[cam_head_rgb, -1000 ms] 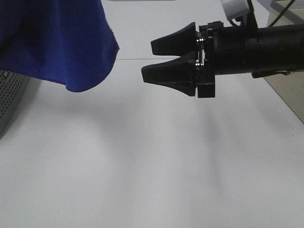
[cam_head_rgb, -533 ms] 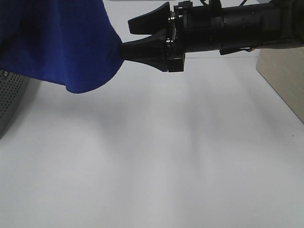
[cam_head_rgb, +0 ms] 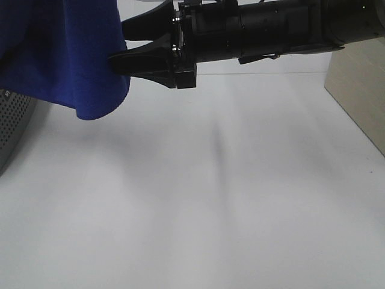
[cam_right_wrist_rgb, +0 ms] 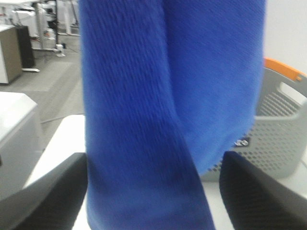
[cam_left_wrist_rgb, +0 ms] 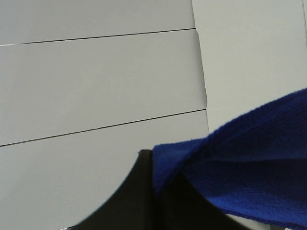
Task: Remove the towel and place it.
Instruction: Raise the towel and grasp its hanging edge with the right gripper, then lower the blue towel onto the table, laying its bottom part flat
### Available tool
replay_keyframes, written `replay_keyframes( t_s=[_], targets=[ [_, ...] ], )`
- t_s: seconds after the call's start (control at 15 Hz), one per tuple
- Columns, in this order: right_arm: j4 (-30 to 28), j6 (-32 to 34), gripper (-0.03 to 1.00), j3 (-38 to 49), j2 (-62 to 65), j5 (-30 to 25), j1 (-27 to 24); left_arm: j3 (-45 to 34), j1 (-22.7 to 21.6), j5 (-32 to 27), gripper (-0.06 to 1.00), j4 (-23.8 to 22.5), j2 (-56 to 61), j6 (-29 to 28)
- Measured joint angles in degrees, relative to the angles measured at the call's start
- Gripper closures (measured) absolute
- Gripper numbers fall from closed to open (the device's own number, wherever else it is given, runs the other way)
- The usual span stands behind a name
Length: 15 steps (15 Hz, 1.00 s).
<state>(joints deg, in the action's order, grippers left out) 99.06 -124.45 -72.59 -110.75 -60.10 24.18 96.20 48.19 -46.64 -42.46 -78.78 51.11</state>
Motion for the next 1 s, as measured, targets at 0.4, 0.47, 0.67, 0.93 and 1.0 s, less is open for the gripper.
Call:
replay_keyframes(
  t_s=[0.4, 0.47, 0.67, 0.93, 1.0],
  targets=[
    [-6.5, 2.7, 0.31, -0.1, 0.0, -2.2, 2.2, 0.0, 0.0, 0.0, 0.94, 0.9, 0.0, 0.0],
    [-7.7, 3.8, 0.36, -0.1, 0.0, -2.2, 2.2, 0.0, 0.0, 0.0, 0.94, 1.0, 0.0, 0.0],
    [-10.7, 5.6, 0.46, -0.1, 0.5, -2.2, 2.2, 0.0, 0.0, 0.0, 0.94, 1.0, 0.0, 0.0],
    [-14.4, 7.1, 0.74, -0.1, 3.6, -2.2, 2.2, 0.0, 0.0, 0.0, 0.94, 1.0, 0.0, 0.0],
    [-14.8, 7.2, 0.83, -0.1, 3.6, -2.2, 2.2, 0.0, 0.0, 0.0, 0.94, 1.0, 0.0, 0.0]
  ],
)
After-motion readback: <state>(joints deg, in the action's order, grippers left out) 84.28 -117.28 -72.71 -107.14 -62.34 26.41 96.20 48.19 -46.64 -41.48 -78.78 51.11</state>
